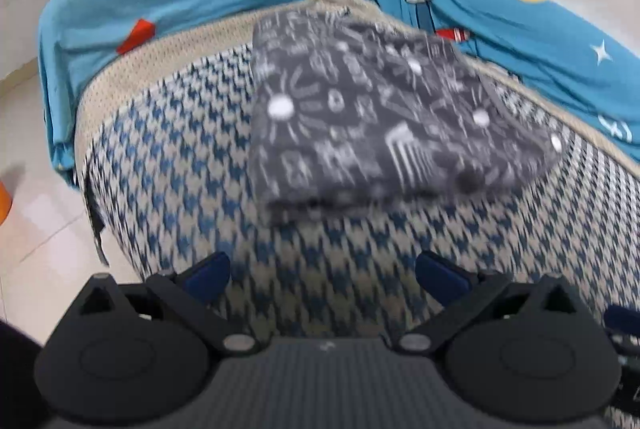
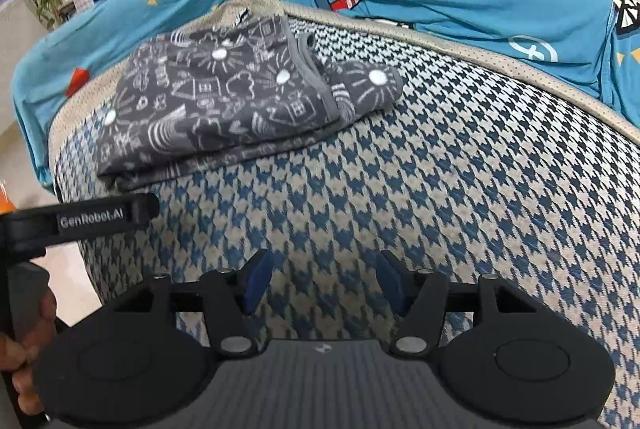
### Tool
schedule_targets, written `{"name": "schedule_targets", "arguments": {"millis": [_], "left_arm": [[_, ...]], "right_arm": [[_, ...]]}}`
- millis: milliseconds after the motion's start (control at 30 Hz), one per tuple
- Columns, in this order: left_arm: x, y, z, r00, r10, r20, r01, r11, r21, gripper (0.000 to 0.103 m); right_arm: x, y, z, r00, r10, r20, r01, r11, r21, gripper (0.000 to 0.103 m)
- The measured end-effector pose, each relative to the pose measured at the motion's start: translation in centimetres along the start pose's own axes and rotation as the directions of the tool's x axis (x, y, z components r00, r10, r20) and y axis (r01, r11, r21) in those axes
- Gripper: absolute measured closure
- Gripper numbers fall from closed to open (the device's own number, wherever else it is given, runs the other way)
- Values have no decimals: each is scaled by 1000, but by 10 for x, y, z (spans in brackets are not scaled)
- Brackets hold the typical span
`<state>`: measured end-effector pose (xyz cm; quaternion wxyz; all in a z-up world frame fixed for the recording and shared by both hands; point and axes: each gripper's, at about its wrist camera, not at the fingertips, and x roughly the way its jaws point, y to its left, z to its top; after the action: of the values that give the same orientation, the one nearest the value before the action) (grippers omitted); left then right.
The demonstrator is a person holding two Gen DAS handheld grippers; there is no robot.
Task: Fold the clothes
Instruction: 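Lower the folded jacket onto the houndstooth sheet and open both tools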
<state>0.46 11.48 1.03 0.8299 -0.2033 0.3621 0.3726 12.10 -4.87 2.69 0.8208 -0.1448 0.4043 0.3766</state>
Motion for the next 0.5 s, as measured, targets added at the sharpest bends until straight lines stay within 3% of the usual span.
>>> {"name": "schedule_targets", "arguments": {"millis": [500], "left_arm": [[6,-5,-17,994,18,-104,-18,1000,5,0]], "right_arm": [[15,-4,-5,993,-68,-94,66,998,-23,40]]}}
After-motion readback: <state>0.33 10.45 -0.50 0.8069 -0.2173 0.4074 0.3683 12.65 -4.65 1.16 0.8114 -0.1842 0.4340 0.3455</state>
